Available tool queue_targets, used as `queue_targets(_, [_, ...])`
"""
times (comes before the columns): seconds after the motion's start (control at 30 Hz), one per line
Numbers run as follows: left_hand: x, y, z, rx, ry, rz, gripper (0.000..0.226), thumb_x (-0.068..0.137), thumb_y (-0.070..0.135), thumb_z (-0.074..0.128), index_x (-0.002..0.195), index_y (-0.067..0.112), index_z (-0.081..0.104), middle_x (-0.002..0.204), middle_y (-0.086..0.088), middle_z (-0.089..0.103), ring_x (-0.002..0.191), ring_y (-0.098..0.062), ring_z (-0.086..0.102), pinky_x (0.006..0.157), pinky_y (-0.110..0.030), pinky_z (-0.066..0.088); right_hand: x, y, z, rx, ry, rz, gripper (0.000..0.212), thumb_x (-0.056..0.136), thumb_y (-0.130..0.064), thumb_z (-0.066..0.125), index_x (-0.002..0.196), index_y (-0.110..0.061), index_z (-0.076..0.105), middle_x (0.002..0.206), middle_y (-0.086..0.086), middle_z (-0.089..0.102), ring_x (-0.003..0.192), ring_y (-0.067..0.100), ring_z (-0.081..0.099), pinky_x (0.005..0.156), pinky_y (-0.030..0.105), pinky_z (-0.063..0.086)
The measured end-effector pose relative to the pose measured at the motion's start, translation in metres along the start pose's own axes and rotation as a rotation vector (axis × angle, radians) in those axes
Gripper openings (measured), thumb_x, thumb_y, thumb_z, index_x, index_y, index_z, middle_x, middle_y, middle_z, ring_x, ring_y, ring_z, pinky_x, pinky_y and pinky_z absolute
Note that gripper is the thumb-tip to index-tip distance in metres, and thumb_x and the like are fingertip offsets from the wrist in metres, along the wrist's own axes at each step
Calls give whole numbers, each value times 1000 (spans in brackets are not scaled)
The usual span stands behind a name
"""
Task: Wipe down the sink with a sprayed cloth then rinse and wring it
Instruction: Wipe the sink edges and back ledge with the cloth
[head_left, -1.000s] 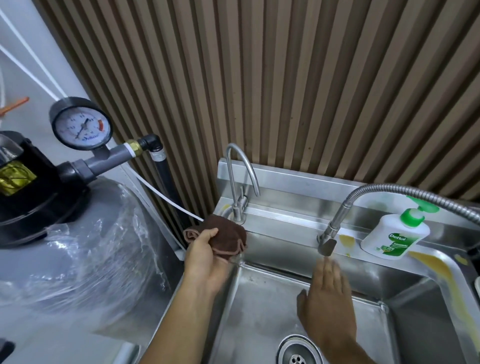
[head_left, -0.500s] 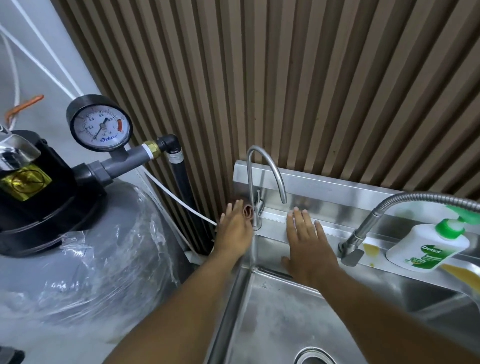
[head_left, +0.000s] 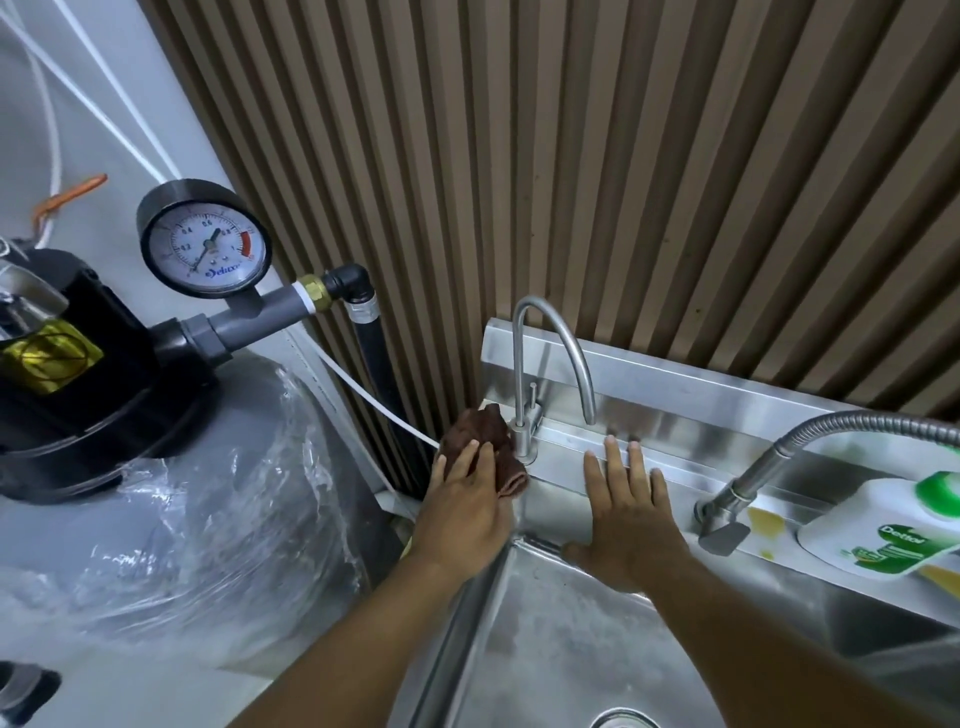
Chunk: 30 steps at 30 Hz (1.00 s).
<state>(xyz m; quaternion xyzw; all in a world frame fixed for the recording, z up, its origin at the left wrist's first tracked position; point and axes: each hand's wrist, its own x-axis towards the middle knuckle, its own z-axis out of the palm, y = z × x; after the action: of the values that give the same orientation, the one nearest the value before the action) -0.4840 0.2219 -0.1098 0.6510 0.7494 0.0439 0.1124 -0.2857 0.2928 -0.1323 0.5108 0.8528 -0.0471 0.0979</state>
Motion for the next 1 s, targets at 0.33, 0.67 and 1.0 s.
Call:
queue_targets(0.33, [35,12,-18,-143,-82,-55,79,100,36,37,160,10,-6,169,-6,10,155,-14,2,126,-41,-3,-1,1,-15,73,-106,-6,139,42,-94,-5,156,-17,-17,160,13,-32,146,38,-30,120,57,-7])
queue_targets(0.67, [13,9,-21,-303,32,-92,59,99,19,45,155,11,28,154,5,44,151,-17,22,124,-35,12,-1,6,-19,44,-159,-38,125,72,-90,39,155,-18,-22,157,11,-37,143,37,-36,119,56,-11])
queue_targets(1.0, [-29,15,-13,21,-62,-55,60,101,35,39,158,24,25,166,4,23,155,-19,4,125,-43,8,-1,5,-23,30,-204,-39,124,74,-87,43,154,-19,-23,156,11,-40,141,38,-39,119,56,-11])
